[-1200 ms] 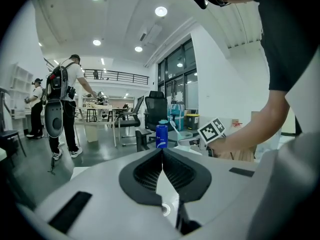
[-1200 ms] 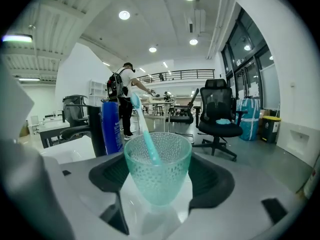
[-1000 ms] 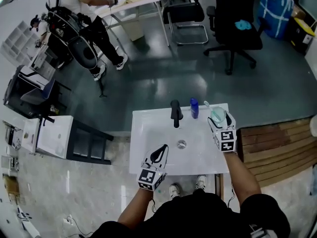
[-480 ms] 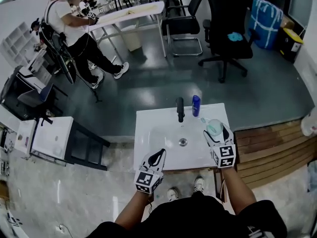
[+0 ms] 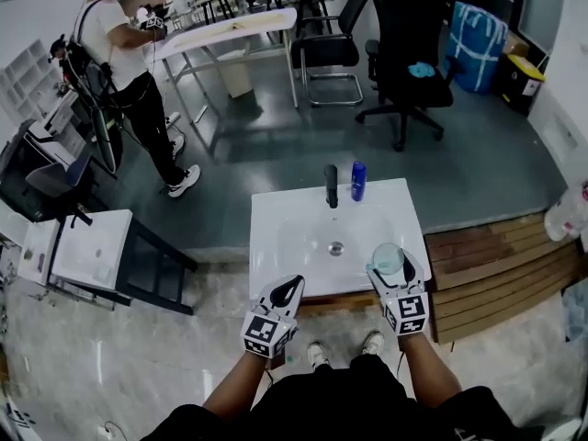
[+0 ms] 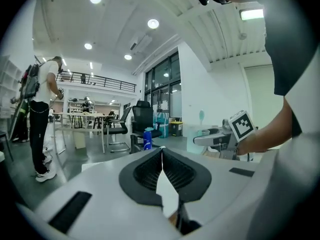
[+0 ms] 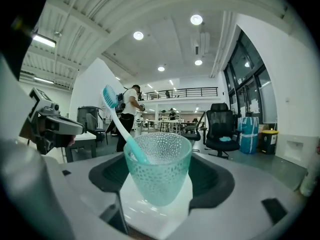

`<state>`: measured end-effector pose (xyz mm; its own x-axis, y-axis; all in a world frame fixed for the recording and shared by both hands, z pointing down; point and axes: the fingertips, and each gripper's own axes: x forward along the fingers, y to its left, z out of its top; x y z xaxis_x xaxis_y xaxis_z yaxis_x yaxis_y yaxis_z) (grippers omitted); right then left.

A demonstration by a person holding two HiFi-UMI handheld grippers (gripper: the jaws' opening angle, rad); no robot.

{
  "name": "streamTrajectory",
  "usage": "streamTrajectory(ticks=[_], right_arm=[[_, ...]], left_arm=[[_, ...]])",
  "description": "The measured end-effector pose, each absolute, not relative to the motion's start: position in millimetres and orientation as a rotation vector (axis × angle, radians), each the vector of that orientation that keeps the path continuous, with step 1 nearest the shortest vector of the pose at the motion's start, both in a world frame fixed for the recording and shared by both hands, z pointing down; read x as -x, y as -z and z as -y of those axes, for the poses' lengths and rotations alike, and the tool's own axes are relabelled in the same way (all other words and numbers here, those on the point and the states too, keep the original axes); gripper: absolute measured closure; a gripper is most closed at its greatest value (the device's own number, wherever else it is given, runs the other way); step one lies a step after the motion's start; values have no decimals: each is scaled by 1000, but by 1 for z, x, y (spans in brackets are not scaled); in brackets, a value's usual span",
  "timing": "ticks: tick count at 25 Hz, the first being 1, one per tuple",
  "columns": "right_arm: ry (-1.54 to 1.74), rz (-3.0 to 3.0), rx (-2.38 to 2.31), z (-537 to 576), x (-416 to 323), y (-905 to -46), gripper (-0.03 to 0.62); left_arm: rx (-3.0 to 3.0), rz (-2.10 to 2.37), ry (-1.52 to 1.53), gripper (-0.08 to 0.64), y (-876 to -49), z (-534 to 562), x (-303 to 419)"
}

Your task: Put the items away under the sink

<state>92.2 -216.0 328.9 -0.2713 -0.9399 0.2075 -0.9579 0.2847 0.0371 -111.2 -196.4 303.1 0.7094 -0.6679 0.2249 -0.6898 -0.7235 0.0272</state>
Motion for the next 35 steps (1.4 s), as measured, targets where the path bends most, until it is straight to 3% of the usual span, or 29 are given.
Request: streamTrajectory(ticks=[26, 35], right_arm=[[-109, 2507, -1595, 60, -137, -324, 215], [-107, 2542, -1587, 55, -114, -318, 213]], left_arm=[[-2615, 1446, -271, 538, -308, 59, 70], [-2568, 1472, -246, 538, -317, 58, 84]])
